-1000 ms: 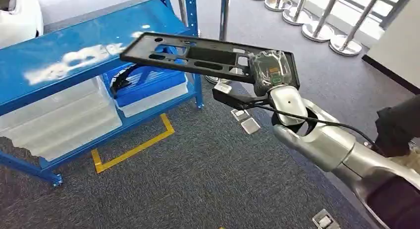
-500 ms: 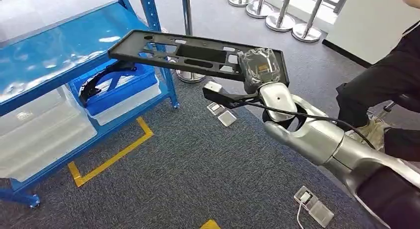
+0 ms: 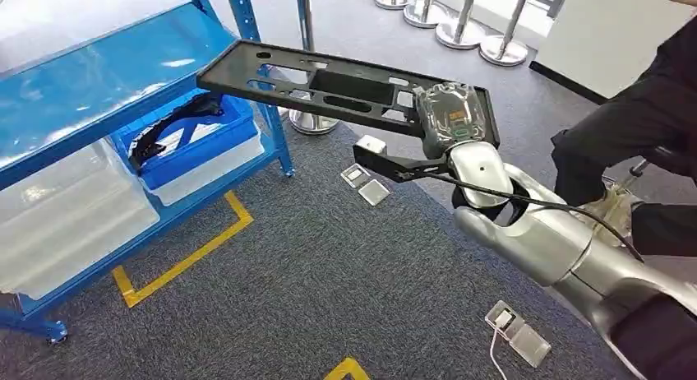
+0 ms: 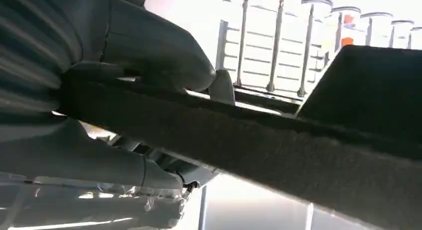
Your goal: Take the parts from the cabinet and place them on the table.
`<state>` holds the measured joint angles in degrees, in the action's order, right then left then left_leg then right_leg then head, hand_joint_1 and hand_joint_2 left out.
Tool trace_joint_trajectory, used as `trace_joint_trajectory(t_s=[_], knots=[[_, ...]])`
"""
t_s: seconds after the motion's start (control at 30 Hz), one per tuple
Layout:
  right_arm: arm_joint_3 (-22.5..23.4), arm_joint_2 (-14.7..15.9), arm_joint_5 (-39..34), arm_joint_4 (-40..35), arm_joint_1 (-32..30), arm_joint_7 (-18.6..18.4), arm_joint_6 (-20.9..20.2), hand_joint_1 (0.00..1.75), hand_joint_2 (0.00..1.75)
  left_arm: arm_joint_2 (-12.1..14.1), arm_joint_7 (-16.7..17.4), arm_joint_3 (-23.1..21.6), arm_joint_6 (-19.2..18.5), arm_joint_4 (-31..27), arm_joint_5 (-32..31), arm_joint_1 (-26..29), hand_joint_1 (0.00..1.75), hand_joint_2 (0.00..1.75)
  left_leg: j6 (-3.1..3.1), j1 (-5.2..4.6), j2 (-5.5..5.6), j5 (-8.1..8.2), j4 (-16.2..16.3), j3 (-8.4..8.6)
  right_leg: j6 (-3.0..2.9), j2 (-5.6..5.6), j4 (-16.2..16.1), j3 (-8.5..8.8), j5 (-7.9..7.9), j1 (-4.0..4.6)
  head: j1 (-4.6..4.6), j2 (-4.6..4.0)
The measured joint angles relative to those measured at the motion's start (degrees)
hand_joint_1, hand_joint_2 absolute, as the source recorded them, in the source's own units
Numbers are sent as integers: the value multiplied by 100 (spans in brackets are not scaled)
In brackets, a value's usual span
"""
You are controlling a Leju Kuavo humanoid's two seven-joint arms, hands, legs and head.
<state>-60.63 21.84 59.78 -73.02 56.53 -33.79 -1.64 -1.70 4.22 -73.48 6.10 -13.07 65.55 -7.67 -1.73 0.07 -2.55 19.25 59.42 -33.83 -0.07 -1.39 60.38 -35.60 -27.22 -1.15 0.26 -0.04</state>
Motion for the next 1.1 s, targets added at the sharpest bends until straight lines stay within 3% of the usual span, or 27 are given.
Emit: trace_joint_trajectory(t_s=[0.07, 0.13, 0.2, 0.23, 0.27, 0.3, 0.33, 0.4, 0.43, 0.47, 0.53, 0.57, 0.6, 0.63, 0.67, 0.83, 0.87, 0.93, 0.97, 1.0, 1.03, 1.07, 1.1], knots=[[0, 7, 0, 0, -1, -2, -2, 175, 175, 2, -5, 0, 0, 0, 0, -5, 0, 0, -67, 7, -49, -7, 0, 0, -90, 67, -6, -28, 31, 12, -18, 2], [0, 0, 0, -4, 6, 0, 0, 175, 175, 0, -5, 0, 0, 0, -2, -9, 0, 0, -135, 30, 123, 254, 274, -82, -164, 120, -28, -36, 74, -5, -61, 2], [0, -9, 0, -13, 6, -2, 0, 175, 175, 0, -9, 0, 0, 0, -2, -9, 0, 0, -150, 25, 199, 732, 1125, -423, -200, 182, -27, -59, 91, 23, -162, 2], [0, -11, 0, -13, 6, -2, -2, 175, 175, 0, -15, 0, 2, 0, 2, -19, 0, 0, -146, 21, 205, 883, 1523, -590, -213, 217, -25, -70, 99, 44, -190, 2], [-2, -13, 0, -13, 5, -2, -4, 175, 175, 0, -13, 0, 7, 0, 7, -25, 0, 0, -127, 11, 208, 937, 1777, -690, -226, 257, -24, -81, 107, 64, -210, 0], [-2, -15, 0, -13, 3, 0, -7, 175, 175, 0, -9, 0, 11, -2, 9, -26, 0, 0, -90, -1, 212, 844, 1730, -659, -234, 310, -23, -84, 114, 83, -234, 0], [-2, -18, 0, -13, 4, 0, -7, 175, 175, -2, 6, 0, 13, -2, 9, -23, 0, 0, -43, -10, 221, 653, 1452, -518, -236, 354, -23, -82, 119, 103, -258, 2], [0, -20, 0, -15, 17, -2, -4, 175, 175, -9, 24, 0, 15, -9, 9, -13, 0, 0, 99, -57, 346, 146, 490, -65, -240, 440, -25, -70, 129, 140, -297, 0], [0, -22, 5, -15, 19, -2, -4, 175, 175, -7, 24, 0, 15, -9, 11, 3, 0, 0, 184, -53, 525, 128, 198, 32, -238, 459, -31, -82, 139, 123, -293, 2], [0, -22, 7, -13, 35, -13, -4, 175, 175, -24, 24, 0, 24, -13, 4, 3, 0, 0, 188, -45, 528, 100, 107, 43, -215, 495, -15, -106, 157, 132, -227, 2], [0, -31, 7, -15, 36, -55, 0, 175, 175, -28, 2, 0, 4, -17, 4, 1, 0, 0, 196, -85, 439, 115, 48, 61, -132, 537, -41, -159, 207, 61, -282, 0], [4, -26, 7, -15, 37, -79, -2, 175, 175, -31, 0, 0, 0, -18, 2, 0, 0, 0, 209, -85, 406, 81, -15, 74, -81, 560, -74, -152, 240, 61, -304, 0], [28, 4, 7, -15, 34, -90, -11, 175, 175, -46, 2, 0, -4, -24, 0, 1, 0, 0, 200, -21, 347, 1, -173, 128, -60, 545, -66, -158, 216, 105, -317, 0], [55, 15, 9, -15, 49, -98, -24, 175, 175, -46, 2, 0, -4, -24, -2, 6, 0, 0, 207, -21, 322, -44, -231, 142, -32, 394, 39, -210, 109, 116, -271, 0], [83, 15, 13, -15, 69, -98, -28, 175, 175, -46, 2, 0, -4, -24, -9, 7, 0, 0, 233, -16, 285, -65, -248, 129, -11, 305, 331, -350, -98, 99, -208, 2], [90, 15, 15, -15, 76, -98, -33, 175, 175, -46, 2, 0, -7, -24, -9, 8, 0, 0, 234, -16, 267, -66, -248, 120, 5, 277, 547, -444, -218, 85, -184, 0], [92, 15, 15, -17, 75, -101, -37, 175, 175, -46, 2, 0, -9, -24, -11, 9, 0, 0, 230, -16, 255, -69, -248, 117, 17, 262, 700, -507, -293, 76, -170, 2], [94, 44, 44, -15, 19, -120, -101, 175, 175, -42, -9, 0, -30, -13, -37, 20, 0, 0, 223, -10, 145, -64, -229, 104, 90, 190, 1545, -858, -540, 6, -79, 0], [98, 63, 72, -20, 15, -140, -155, 175, 175, -42, -13, 0, -33, -11, -44, 19, 0, 0, 175, 11, 70, -32, -180, 103, 143, 126, 829, -466, -102, -40, -15, 0], [107, 66, 77, -35, 20, -151, -168, 175, 175, -39, -13, 0, -33, -9, -53, 19, 0, 0, 131, 22, 37, 5, -128, 99, 162, 25, 267, -165, 141, -49, 6, 2], [125, 70, 79, -50, 25, -153, -186, 175, 175, -22, -15, 0, -39, -4, -57, 19, 0, 0, 86, 18, 2, 43, -84, 87, 175, -129, -30, -20, 73, -26, 39, 0], [127, 66, 77, -68, 49, -153, -201, 175, 175, -7, -20, 0, -57, 4, -57, 14, 0, 0, 52, -26, -5, 64, -19, 61, 100, -81, -58, -37, 94, 12, 79, 0], [129, 66, 74, -83, 51, -153, -210, 175, 175, -2, -31, 0, -72, 4, -48, 15, 0, 0, 30, -27, -17, 59, -31, 59, 22, -5, -25, -47, 85, -3, 43, 0]])
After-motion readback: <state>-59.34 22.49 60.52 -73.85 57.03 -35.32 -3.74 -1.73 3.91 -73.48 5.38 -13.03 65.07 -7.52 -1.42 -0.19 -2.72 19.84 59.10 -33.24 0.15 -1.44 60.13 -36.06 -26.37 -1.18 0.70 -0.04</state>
